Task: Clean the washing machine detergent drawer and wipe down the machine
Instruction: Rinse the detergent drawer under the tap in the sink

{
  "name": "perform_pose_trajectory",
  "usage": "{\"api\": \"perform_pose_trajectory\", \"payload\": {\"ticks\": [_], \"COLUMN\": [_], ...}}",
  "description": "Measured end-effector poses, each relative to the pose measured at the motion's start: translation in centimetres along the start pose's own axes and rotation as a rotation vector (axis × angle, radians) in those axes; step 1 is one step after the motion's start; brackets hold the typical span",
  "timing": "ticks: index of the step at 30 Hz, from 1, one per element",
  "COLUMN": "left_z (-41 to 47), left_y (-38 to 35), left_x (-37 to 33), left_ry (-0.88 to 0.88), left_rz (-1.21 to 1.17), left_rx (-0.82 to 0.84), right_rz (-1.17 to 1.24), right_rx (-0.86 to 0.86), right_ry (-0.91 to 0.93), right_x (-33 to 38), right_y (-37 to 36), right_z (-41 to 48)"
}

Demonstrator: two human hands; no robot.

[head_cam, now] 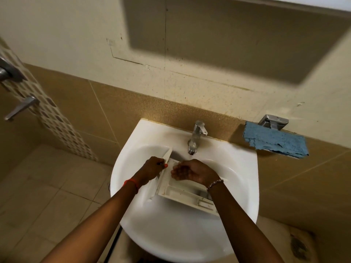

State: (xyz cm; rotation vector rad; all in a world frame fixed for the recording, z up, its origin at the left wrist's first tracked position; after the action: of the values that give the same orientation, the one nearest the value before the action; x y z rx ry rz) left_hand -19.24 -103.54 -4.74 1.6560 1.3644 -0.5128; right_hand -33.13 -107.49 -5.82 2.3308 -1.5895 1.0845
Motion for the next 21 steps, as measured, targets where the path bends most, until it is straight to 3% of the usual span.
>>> {"api": "perform_pose_trajectory", "payload": {"ticks": [3,5,7,12,21], "left_z": [0.1,0.1,0.0,-0.2,-0.3], "left_y": [-0.1,0.0,0.0,0.0,-0.4], "left_x": [0.0,0.0,0.0,0.0,-0.4], "left_ry": [-0.003,-0.010,-0.011,-0.006,-0.058], "left_rz": [-0.013,-0.021,-0.018,-0.007,0.036], "left_rx": [0.008,0.012,0.009,0.002,-0.044], "right_rz": [-0.595,-0.796,-0.954,-1.127,-1.061], "right_rx": [-0.299,-0.532,-0.626,-0.486,-0.341], "right_ry": [0.089,0.210,0.231,0.131,0.432], "right_x": [1.0,2.0,2.0,-1.0,0.0], "right_y": [2.5,4.3,5.1,4.2,-2.0], "right_z": [-0.3,-0.3,-0.4,1.5,3.3]}}
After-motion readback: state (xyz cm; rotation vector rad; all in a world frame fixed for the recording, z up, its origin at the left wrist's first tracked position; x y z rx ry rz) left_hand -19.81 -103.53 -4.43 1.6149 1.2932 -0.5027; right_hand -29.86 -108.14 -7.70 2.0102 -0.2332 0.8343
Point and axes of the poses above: each hand's wrist, its own z-axis towards the middle knuckle, its own y-axis out of the back of the hand, x = y × z, the point moved 7 cm from there along z, towards the middle knuckle, and after that the axes turned 3 degrees about -x, right-handed, at the moved point
